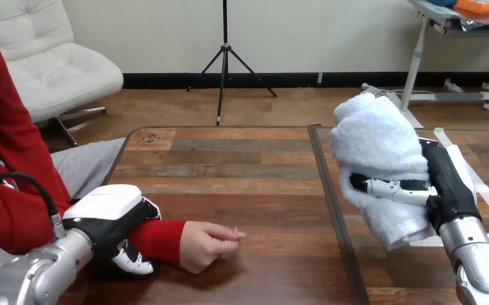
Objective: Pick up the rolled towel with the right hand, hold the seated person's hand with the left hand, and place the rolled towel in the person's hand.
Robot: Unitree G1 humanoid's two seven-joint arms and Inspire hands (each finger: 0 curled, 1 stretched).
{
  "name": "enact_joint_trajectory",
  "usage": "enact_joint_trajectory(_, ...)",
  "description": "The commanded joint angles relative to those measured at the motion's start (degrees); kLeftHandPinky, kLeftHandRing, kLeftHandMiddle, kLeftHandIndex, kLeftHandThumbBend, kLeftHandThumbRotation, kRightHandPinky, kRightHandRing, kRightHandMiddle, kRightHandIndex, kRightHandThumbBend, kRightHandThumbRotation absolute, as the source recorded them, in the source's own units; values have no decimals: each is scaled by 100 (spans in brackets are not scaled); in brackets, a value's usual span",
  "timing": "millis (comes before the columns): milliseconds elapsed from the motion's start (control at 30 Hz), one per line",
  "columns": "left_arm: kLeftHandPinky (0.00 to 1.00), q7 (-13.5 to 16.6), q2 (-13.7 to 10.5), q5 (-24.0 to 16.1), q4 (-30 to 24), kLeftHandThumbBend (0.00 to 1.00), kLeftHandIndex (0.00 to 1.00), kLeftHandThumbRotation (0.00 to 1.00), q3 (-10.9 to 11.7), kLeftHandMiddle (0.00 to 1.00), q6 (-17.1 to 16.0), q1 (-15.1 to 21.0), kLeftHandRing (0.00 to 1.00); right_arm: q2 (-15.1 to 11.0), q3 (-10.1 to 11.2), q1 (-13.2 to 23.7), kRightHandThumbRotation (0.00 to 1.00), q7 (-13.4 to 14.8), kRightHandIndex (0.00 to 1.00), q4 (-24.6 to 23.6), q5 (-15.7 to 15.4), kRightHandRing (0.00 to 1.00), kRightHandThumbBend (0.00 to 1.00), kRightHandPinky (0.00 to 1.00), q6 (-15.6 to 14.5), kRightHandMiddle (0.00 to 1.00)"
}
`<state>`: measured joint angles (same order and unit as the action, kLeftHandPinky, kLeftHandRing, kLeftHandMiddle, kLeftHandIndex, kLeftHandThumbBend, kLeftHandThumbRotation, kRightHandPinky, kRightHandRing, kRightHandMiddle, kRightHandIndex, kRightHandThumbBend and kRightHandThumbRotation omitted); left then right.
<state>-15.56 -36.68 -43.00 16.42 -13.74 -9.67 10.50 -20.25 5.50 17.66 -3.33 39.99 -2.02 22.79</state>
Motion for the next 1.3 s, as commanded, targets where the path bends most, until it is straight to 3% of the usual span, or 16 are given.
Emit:
enact_joint_trajectory(0, 59, -72, -57, -174, -52, 92, 71, 12, -255, 75, 58, 100, 71, -26, 189, 267, 0, 98, 41, -374, 110, 33, 86, 27, 142, 39)
enact_joint_trajectory(433, 55, 259, 7, -155, -39, 91, 68, 7, -301, 70, -59, 44, 66, -13, 214, 280, 0, 85, 41, -351, 139, 33, 86, 27, 125, 39)
enact_joint_trajectory(1267, 38, 747, -5, -148, 169, 77, 45, 0, -414, 47, -353, 81, 44, -14, 215, 297, 0, 95, 41, -313, 145, 32, 86, 26, 257, 38)
